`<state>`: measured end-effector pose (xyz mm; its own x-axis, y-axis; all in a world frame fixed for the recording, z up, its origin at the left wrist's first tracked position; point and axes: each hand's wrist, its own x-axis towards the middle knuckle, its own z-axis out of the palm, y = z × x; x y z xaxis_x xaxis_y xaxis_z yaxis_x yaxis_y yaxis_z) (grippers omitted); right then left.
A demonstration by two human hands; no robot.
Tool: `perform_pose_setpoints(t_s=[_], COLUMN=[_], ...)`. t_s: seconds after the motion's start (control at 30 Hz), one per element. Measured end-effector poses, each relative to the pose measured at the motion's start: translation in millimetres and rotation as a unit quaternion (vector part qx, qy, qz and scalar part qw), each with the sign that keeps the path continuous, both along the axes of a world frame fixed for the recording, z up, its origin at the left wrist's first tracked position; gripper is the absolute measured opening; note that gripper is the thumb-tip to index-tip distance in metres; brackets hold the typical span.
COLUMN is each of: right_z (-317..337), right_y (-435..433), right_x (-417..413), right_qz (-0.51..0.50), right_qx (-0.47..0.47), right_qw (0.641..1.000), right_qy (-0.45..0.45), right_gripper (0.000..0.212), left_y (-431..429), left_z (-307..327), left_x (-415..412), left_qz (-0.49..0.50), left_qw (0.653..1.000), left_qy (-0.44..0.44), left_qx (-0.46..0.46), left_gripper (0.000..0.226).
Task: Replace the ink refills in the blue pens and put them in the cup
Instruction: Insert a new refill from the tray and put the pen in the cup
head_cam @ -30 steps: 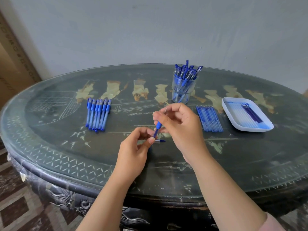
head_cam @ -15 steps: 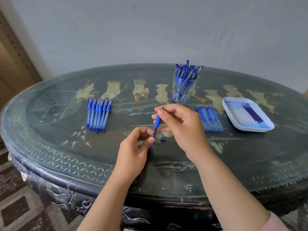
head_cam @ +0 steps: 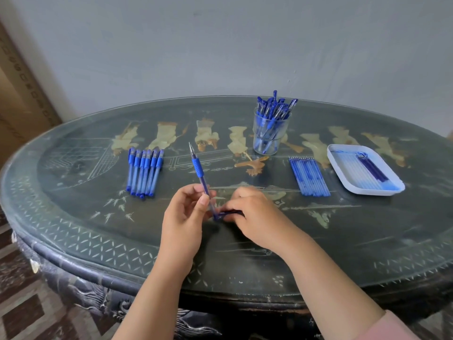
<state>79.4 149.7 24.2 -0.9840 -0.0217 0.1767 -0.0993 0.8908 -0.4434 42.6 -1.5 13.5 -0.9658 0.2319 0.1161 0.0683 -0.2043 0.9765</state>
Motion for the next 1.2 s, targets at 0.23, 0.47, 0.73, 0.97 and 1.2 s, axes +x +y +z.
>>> perform_pose_setpoints(t_s=[0.23, 0.47, 0.73, 0.97, 1.2], right_z=[33, 72, 70, 62, 59], right_y=[18, 14, 16, 10, 11], right_x=[8, 17, 19, 14, 12], right_qz=[-0.187, -0.101, -0.127, -0.138, -0.146], right_qx=[-0.391, -0.592, -0.493, -0.443, -0.415], right_qw=[0.896, 0.788, 0.855, 0.885, 0.897], right_qy=[0.095, 0.135, 0.099, 0.053, 0.044], right_gripper=[0.010, 0.012, 0.011, 0.006, 0.007], left_y=[1, 5, 6, 6, 5], left_z=[2, 0, -2, -4, -6], left_x=[4, 6, 6, 6, 7], left_qz=[-0.064, -0.110, -0.111, -0.099, -0.081], left_qw=[0.997, 0.990, 0.988, 0.988, 0.988], left_qy=[0.026, 0.047, 0.060, 0.061, 0.061], left_qx=[-0.020, -0.069, -0.092, -0.103, -0.116], left_gripper=[0.011, 0.016, 0.023, 0.024, 0.024])
